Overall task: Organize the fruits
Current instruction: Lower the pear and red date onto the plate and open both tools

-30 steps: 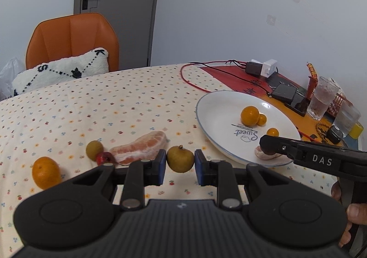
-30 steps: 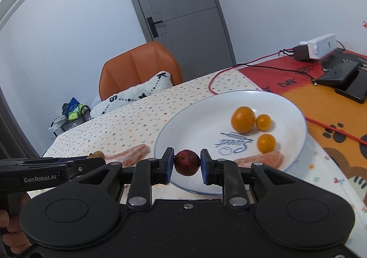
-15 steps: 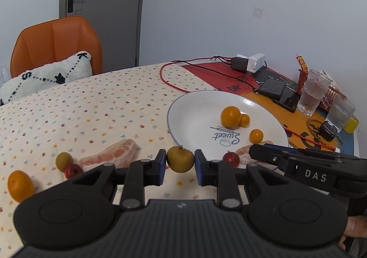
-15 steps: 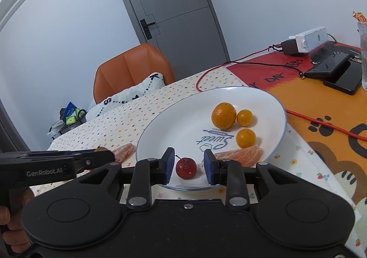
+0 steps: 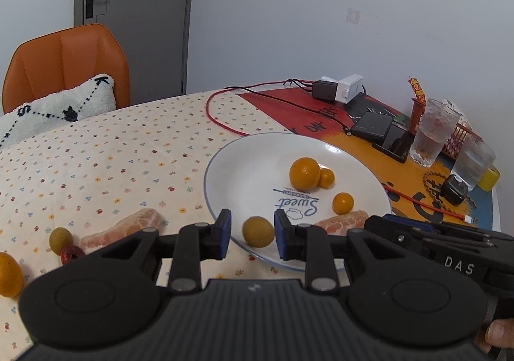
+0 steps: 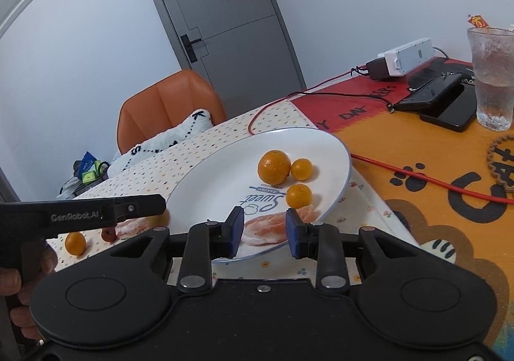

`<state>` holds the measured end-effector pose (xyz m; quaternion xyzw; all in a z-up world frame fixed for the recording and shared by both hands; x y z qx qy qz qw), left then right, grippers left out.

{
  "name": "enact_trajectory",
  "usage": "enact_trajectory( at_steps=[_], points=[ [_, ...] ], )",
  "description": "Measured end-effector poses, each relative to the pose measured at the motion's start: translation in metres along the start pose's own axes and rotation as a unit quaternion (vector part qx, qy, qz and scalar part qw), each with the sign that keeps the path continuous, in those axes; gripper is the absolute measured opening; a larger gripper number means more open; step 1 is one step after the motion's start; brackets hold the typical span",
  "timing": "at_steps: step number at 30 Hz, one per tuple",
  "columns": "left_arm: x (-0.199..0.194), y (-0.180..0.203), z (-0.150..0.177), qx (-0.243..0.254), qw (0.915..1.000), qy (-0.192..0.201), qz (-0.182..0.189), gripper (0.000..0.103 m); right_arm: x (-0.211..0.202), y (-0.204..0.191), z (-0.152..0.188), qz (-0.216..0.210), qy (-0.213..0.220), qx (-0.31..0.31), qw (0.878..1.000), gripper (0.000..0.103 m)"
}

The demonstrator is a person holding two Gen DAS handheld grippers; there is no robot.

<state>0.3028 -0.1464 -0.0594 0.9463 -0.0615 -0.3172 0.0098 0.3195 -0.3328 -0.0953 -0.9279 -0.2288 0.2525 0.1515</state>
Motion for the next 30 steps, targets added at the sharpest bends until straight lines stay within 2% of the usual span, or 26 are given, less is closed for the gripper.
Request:
enact_trajectory(
  at_steps=[10, 12, 17, 23, 27, 30],
  points=[
    [-0.007, -0.016, 0.008, -0.010, 0.9997, -0.016, -0.014, 0.030, 0.002, -0.007, 0.001, -0.007, -0.004, -0.003, 1.000, 0.031],
    [-0.009, -0.021, 0.009, -0.015, 0.9996, -0.017, -0.016, 0.033, 0.002, -0.009, 0.001, -0.007, -0.004, -0.004, 1.000, 0.036],
    [-0.016, -0.029, 0.012, -0.017, 0.9994, -0.016, -0.026, 0.057, 0.002, -0.016, 0.002, -0.007, -0.004, -0.008, 1.000, 0.037],
    [-0.029, -0.046, 0.014, -0.027, 0.9987, -0.004, -0.042, 0.074, 0.003, -0.028, 0.002, -0.011, -0.005, -0.016, 1.000, 0.041],
    [-0.037, -0.061, 0.015, -0.035, 0.9977, -0.001, -0.059, 0.078, 0.005, -0.039, 0.002, -0.015, -0.004, -0.023, 1.000, 0.048],
    [-0.043, -0.074, 0.017, -0.047, 0.9965, -0.001, -0.069, 0.080, 0.007, -0.047, 0.001, -0.020, -0.004, -0.027, 0.999, 0.049]
  ],
)
Point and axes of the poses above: each gripper's, at about its wrist camera, not at the fingertips, and x roughly the way its jaws point, y to its right, z to its underside, the point moved 2 cm from there along x, roughly the way its jaws point, and after that the axes turned 6 degrees about -z, right-handed, at the moved point
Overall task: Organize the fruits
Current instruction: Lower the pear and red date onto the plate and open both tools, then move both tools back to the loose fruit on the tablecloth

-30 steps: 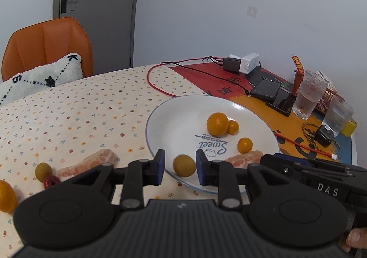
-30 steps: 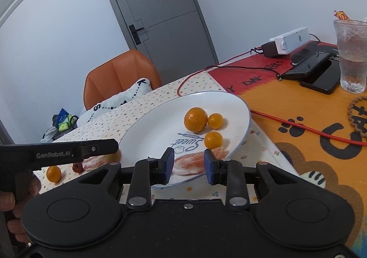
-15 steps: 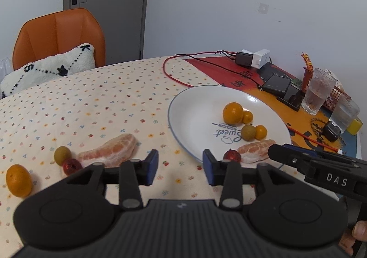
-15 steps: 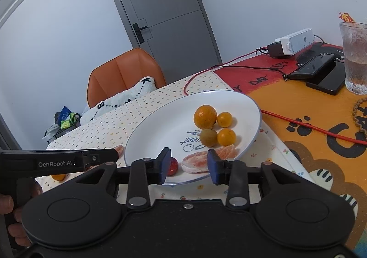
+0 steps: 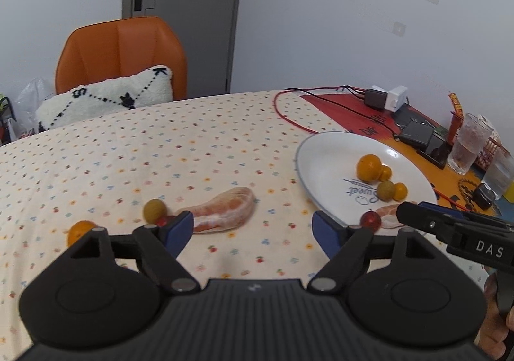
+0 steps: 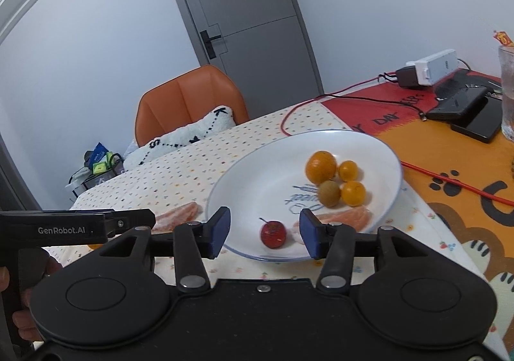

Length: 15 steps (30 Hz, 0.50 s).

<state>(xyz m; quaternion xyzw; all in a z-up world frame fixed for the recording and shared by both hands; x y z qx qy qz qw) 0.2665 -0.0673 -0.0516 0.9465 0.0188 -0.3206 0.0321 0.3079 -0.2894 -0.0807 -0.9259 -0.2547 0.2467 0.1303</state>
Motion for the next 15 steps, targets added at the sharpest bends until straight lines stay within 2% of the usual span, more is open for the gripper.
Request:
enact_trajectory(
  at_steps=[13, 15],
  points=[
    [-0.011, -0.050, 0.010, -0.037, 0.9989, 0.000, -0.031, 0.081, 0.018, -0.037, -0.002, -0.030, -0.013, -0.018, 0.999, 0.063],
    [-0.012, -0.059, 0.013, -0.045, 0.9984, -0.001, -0.035, 0.081, 0.021, -0.044, -0.001, -0.037, -0.015, -0.023, 0.999, 0.074]
  ],
)
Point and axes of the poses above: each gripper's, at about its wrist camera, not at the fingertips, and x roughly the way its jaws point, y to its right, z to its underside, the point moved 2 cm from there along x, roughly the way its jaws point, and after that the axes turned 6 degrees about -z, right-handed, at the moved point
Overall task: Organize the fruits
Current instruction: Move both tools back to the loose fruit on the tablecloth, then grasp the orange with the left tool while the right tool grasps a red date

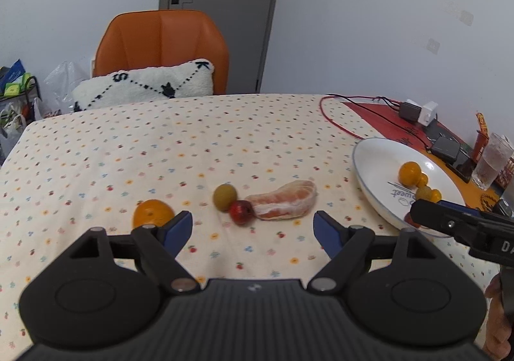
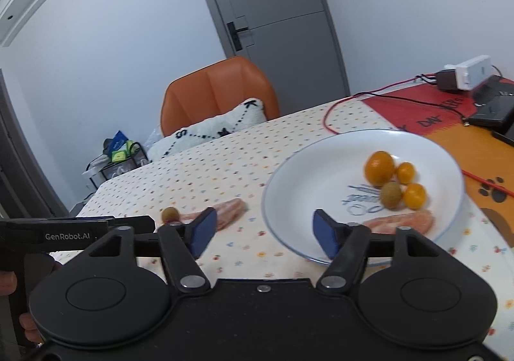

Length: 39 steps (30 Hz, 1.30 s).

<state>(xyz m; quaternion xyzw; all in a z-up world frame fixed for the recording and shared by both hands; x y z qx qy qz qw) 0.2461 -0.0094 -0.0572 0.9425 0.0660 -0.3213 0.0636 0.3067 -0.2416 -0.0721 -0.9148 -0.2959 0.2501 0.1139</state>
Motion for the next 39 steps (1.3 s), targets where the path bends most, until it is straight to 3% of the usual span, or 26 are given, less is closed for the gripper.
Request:
enact_trajectory(
  at_steps=[3, 8, 22, 31, 34, 36, 38, 39],
  points=[
    [0.000, -0.013, 0.002, -0.009, 0.9999, -0.001, -0.009, 0.081, 0.005, -0.010, -0.001, -0.011, 0.001, -0.007, 1.000, 0.087],
    [0.001, -0.033, 0.005, -0.025, 0.9995, -0.004, -0.017, 0.081, 0.016, -0.023, -0.002, -0.027, -0.005, -0.004, 1.000, 0.097],
    [0.012, -0.070, 0.010, -0.064, 0.9970, 0.007, -0.044, 0.081, 0.048, -0.046, 0.002, -0.048, -0.036, -0.012, 0.998, 0.097],
    [0.030, -0.075, 0.010, -0.072, 0.9967, -0.001, -0.036, 0.078, 0.064, -0.054, 0.002, -0.056, -0.051, -0.020, 0.997, 0.097],
    [0.037, -0.075, 0.009, -0.069, 0.9971, -0.002, -0.031, 0.073, 0.069, -0.057, 0.000, -0.057, -0.054, -0.024, 0.997, 0.096],
    [0.041, -0.075, 0.009, -0.070, 0.9972, -0.005, -0.025, 0.062, 0.074, -0.059, -0.002, -0.057, -0.057, -0.026, 0.996, 0.094],
    [0.047, -0.076, 0.010, -0.072, 0.9971, -0.014, -0.018, 0.041, 0.078, -0.063, -0.002, -0.060, -0.060, -0.031, 0.996, 0.091],
    [0.048, -0.078, 0.011, -0.074, 0.9970, -0.017, -0.015, 0.039, 0.080, -0.065, -0.002, -0.061, -0.061, -0.035, 0.996, 0.089]
  ],
)
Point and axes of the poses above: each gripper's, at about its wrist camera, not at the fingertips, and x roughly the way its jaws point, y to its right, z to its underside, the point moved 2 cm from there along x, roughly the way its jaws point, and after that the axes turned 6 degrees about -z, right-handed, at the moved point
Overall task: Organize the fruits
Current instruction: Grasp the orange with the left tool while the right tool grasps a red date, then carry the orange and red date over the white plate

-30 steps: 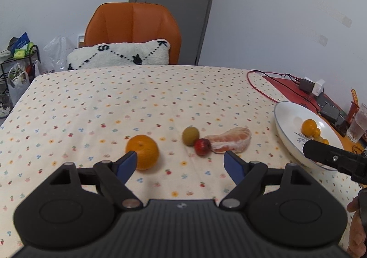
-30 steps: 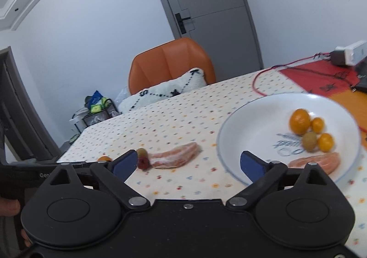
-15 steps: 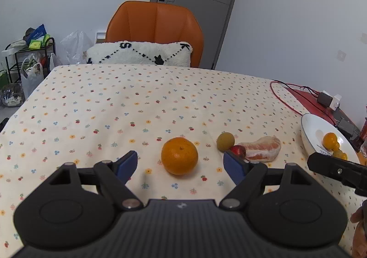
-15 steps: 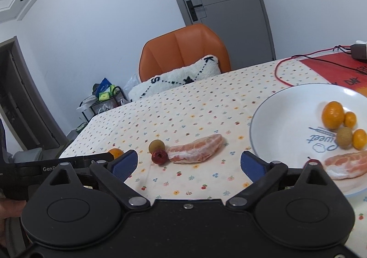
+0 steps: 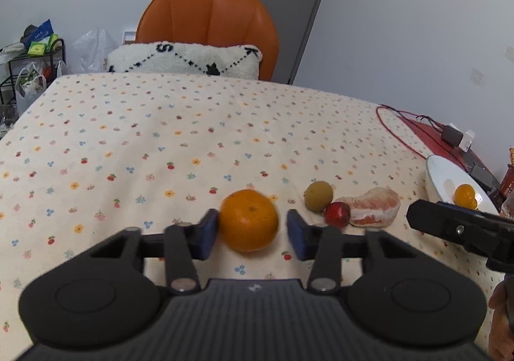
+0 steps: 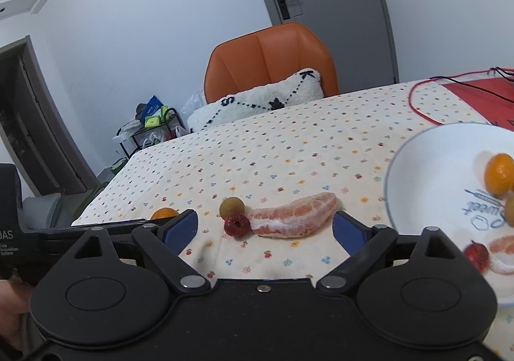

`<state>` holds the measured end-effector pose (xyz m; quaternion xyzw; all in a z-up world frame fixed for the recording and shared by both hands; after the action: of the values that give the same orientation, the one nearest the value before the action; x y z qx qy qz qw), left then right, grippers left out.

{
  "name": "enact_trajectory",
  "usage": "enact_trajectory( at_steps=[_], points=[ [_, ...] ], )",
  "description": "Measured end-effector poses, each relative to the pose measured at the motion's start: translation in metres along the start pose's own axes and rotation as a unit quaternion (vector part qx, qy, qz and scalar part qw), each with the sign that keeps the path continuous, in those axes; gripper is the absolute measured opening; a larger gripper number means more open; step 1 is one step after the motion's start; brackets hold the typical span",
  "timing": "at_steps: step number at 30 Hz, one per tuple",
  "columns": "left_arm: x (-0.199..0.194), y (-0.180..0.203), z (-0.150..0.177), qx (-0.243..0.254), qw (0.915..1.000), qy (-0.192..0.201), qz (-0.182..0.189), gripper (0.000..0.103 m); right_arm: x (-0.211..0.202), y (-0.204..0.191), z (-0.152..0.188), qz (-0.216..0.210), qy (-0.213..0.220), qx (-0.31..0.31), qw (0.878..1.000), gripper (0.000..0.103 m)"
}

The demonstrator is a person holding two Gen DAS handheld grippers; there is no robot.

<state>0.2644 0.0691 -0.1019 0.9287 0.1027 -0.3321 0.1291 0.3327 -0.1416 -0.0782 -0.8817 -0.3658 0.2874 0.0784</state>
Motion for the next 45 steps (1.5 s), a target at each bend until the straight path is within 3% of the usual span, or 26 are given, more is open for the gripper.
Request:
enact_trajectory(
  at_steps=[5, 19, 39, 45],
  points=[
    [-0.001, -0.005, 0.001, 0.003, 0.9999, 0.003, 0.016, 0.039, 0.016, -0.010, -0.001, -0.002, -0.015, -0.023, 1.000, 0.078],
    [-0.009, -0.041, -0.007, -0.025, 0.9997, 0.009, -0.003, 0.038, 0.056, -0.027, -0.001, -0.008, -0.041, -0.052, 0.998, 0.059],
    [-0.024, -0.050, -0.010, -0.033, 0.9993, 0.019, 0.001, 0.038, 0.069, -0.040, 0.010, -0.019, -0.066, -0.069, 0.995, 0.020],
    [-0.030, -0.042, -0.010, -0.030, 0.9993, 0.024, 0.003, 0.038, 0.059, -0.039, 0.011, -0.022, -0.061, -0.070, 0.995, 0.019]
  ],
)
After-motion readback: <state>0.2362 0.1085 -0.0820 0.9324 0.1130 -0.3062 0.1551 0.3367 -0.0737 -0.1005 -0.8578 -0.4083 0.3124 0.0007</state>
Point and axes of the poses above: each gripper's, at about its wrist camera, not at the fingertips, and x roughly the way its jaws point, y to its right, z to its underside, the point moved 2 cm from there along x, roughly the way its jaws point, and after that the axes turned 6 degrees about -z, right-handed, at the moved point
